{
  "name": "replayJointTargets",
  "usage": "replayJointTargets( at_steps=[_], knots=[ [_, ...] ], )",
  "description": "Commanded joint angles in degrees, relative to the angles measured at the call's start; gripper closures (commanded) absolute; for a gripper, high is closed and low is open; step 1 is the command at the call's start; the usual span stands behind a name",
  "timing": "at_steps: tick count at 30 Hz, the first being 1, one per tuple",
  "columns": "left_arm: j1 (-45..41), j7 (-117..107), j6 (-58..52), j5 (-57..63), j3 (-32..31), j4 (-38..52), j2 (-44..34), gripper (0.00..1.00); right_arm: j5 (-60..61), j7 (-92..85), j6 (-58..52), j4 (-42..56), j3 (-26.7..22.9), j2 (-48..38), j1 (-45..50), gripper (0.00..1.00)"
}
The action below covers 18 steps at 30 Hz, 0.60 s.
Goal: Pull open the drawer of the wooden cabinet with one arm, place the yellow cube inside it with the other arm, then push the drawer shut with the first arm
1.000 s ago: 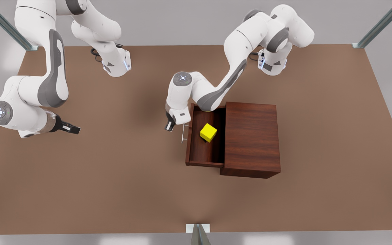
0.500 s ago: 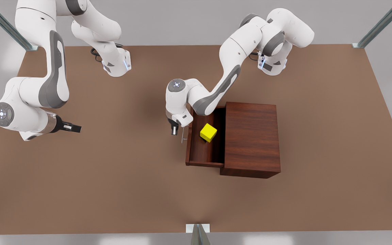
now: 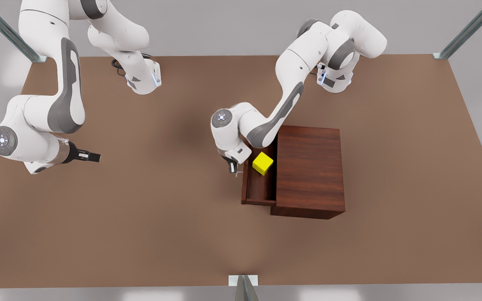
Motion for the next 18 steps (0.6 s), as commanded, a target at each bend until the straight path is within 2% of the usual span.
replayJointTargets(
  at_steps=[1,18],
  knots=[
    [1.10,4.11,-3.79,-0.25,0.19,0.03,-0.18,1.00,-0.07,-2.05,-0.02,0.02,0.00,-0.06,0.00,0.00],
    [9.80,18.96,-8.18,-1.66,0.19,-1.02,-1.32,1.00,-0.07,-2.05,-0.02,0.02,0.00,-0.06,0.00,0.00]
  ],
)
